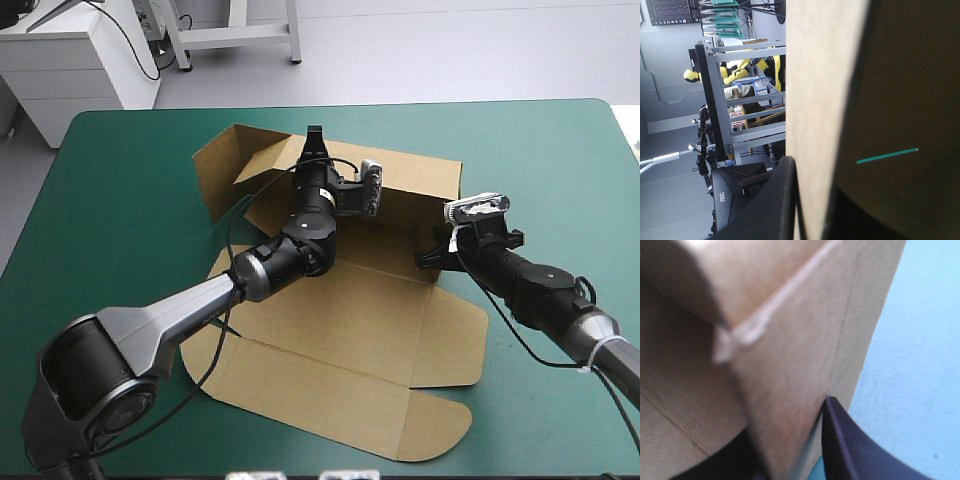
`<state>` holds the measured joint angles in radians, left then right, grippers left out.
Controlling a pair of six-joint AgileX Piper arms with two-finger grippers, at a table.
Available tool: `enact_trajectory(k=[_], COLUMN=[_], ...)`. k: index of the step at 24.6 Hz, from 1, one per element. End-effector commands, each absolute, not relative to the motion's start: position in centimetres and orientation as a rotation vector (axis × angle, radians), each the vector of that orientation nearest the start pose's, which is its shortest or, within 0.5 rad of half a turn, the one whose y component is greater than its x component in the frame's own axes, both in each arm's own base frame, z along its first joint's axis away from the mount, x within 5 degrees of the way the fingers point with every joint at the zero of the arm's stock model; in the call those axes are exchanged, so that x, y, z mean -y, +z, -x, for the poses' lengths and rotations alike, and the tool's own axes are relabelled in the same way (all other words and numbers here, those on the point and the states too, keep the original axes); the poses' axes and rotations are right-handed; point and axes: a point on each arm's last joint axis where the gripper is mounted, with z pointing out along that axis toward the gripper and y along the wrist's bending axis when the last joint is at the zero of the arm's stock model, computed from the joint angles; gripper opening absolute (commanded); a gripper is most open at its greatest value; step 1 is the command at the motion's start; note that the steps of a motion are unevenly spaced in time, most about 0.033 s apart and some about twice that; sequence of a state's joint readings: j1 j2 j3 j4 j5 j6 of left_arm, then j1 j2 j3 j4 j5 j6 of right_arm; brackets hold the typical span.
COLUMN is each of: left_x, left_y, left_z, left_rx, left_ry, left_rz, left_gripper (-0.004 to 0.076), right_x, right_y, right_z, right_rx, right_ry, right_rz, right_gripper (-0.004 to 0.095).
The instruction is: Fold the box
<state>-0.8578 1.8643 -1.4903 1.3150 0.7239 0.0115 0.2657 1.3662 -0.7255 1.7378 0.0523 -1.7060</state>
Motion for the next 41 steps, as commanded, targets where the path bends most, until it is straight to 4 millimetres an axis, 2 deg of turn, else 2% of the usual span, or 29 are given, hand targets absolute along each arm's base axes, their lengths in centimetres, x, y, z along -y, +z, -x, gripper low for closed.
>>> enact_trajectory(k=[1, 6, 10, 12, 14, 16, 17, 20, 23, 32, 41], left_x=[28.7, 29.2, 29.2, 29.3, 29.3, 29.4, 29.4, 29.8, 30.2, 31.2, 32.7], left_y=[32.1, 32.1, 32.6, 32.8, 32.8, 32.8, 32.8, 32.9, 33.0, 33.2, 33.2], left_z=[-31.4, -31.3, -31.5, -31.5, -31.5, -31.5, -31.5, -30.7, -29.8, -27.4, -24.1], left_rx=[-1.356, -1.31, -1.222, -1.178, -1.189, -1.206, -1.202, -1.217, -1.229, -1.307, -1.332], left_ry=[0.862, 0.818, 0.888, 0.918, 0.901, 0.867, 0.861, 0.913, 0.957, 1.007, 1.032], left_rz=[-1.504, -1.518, -1.535, -1.543, -1.53, -1.506, -1.508, -1.494, -1.479, -1.4, -1.394], left_gripper=[0.001, 0.0009, 0.0028, 0.0133, 0.0332, 0.0449, 0.046, 0.0459, 0.046, 0.0452, 0.0351], right_x=[-8.8, -8.9, -8.7, -8.2, -7.7, -7.4, -7.4, -7.3, -7.4, -7.0, -6.6], right_y=[27.1, 27.1, 27.0, 26.9, 26.9, 27.7, 27.9, 29.2, 29.5, 28.7, 28.3], right_z=[-27.3, -27.3, -27.3, -27.4, -27.7, -28.3, -28.7, -30.3, -31.1, -32.3, -33.6], right_rx=[-2.02, -2.015, -2.022, -2.036, -2.047, -2.032, -2.027, -1.996, -1.986, -2.023, -2.032], right_ry=[0.363, 0.383, 0.356, 0.299, 0.235, 0.189, 0.174, 0.105, 0.086, 0.019, 0.023], right_rz=[0.26, 0.269, 0.253, 0.221, 0.183, 0.151, 0.141, 0.13, 0.135, 0.053, 0.035], right_gripper=[-0.0018, -0.0018, -0.0018, -0.0018, -0.0018, -0.0018, -0.0018, -0.0018, -0.0018, -0.0018, -0.0018])
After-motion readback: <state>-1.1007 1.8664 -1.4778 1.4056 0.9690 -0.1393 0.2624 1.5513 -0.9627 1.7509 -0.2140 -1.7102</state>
